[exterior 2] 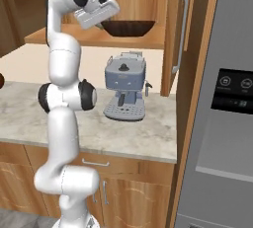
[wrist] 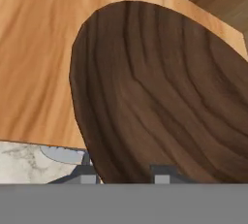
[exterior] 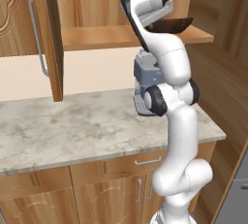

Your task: Move the bowls from the cabinet to the plates on the dining table.

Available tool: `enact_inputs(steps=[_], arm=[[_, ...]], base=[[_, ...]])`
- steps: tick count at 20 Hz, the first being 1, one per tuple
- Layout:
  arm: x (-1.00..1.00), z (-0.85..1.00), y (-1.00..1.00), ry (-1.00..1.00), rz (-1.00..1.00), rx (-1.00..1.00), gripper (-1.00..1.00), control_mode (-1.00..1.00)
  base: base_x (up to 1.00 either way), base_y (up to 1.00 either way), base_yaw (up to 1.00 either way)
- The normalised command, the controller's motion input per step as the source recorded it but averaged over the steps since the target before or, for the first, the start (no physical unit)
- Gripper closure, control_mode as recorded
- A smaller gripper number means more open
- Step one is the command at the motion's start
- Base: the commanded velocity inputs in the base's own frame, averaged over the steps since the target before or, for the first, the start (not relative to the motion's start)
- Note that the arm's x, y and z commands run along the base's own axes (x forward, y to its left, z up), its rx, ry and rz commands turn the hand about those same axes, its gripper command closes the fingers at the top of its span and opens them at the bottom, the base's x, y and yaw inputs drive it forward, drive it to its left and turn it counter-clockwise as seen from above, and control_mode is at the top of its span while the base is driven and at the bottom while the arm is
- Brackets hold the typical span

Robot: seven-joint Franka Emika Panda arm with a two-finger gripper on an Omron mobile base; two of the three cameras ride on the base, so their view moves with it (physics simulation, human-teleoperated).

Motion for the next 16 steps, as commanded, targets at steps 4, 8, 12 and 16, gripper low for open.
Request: enact_inputs(steps=[4, 8, 12, 16], arm=[[-1.00, -0.61, 0.52, -0.12, 0.00, -0.01, 1.00, -1.00], [-1.00, -0.40, 0.47, -0.08, 0.00, 0.00, 1.00, -1.00], [-1.00, -0.53, 0.34, -0.15, 0.00, 0.00, 1.00, -1.00], [-1.00, -0.43, 0.27, -0.20, 0.00, 0.00, 1.00, -1.00]], base=[[0.00, 0.00, 0.00], [0.00, 0.00, 0.00], [0.00, 0.00, 0.00], [0.00, 0.00, 0.00]])
